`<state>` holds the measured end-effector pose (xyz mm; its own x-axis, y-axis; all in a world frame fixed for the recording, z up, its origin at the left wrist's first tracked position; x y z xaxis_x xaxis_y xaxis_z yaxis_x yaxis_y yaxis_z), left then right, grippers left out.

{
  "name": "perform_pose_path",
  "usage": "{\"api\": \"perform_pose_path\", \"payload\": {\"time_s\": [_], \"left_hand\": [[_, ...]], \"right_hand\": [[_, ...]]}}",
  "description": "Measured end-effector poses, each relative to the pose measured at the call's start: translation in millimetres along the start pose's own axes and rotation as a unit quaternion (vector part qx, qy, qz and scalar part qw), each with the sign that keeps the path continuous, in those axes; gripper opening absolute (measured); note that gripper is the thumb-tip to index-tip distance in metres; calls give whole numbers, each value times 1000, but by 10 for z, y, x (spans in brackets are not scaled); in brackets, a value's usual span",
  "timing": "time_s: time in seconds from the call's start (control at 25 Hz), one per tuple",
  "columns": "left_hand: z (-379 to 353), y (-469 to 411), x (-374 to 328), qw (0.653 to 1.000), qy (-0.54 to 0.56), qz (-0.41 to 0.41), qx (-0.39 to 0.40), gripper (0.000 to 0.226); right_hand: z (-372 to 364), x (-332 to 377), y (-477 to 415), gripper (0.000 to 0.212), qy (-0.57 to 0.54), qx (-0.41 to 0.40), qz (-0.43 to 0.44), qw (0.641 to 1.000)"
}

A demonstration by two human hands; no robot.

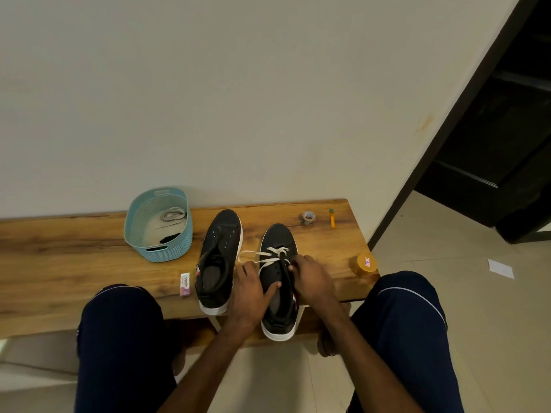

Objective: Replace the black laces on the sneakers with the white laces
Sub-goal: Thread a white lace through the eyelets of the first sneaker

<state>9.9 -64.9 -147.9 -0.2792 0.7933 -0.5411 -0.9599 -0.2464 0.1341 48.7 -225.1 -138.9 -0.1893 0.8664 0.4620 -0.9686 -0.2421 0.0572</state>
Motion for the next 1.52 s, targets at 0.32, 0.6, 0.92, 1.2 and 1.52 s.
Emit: {"api": "perform_pose_path", "payload": {"time_s": [0.32, 0.6, 0.92, 1.2, 1.52], "left_hand": [[-50, -35, -5, 997, 40, 28, 53, 65], [-43, -69, -37, 999, -12, -5, 42, 59], [-10, -218, -59, 998, 44, 20, 46, 19], [-18, -395, 57, 975, 170, 138, 42, 29], [161, -292, -22, 969, 202, 134, 49, 24]], "right_hand": [[1008, 41, 278, 21, -577, -90, -14, 812], [512, -255, 75, 26, 20, 45, -56, 997], [114, 55, -25, 23, -140, 16, -56, 988], [145, 13, -20, 28, -325, 21, -160, 932], [228, -21, 7, 25, -199, 9, -134, 971]]}}
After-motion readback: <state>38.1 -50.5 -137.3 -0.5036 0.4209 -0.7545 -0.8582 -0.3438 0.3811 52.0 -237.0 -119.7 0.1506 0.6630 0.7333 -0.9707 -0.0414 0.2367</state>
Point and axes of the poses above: each hand's wrist, its own y-axis away from the middle knuckle, its own z-axis out of the back of the hand, x = y × z, the point moved 1 cm from there along -y, towards the middle knuckle, and after that the axes turned 10 degrees about z, right-handed, at the moved point
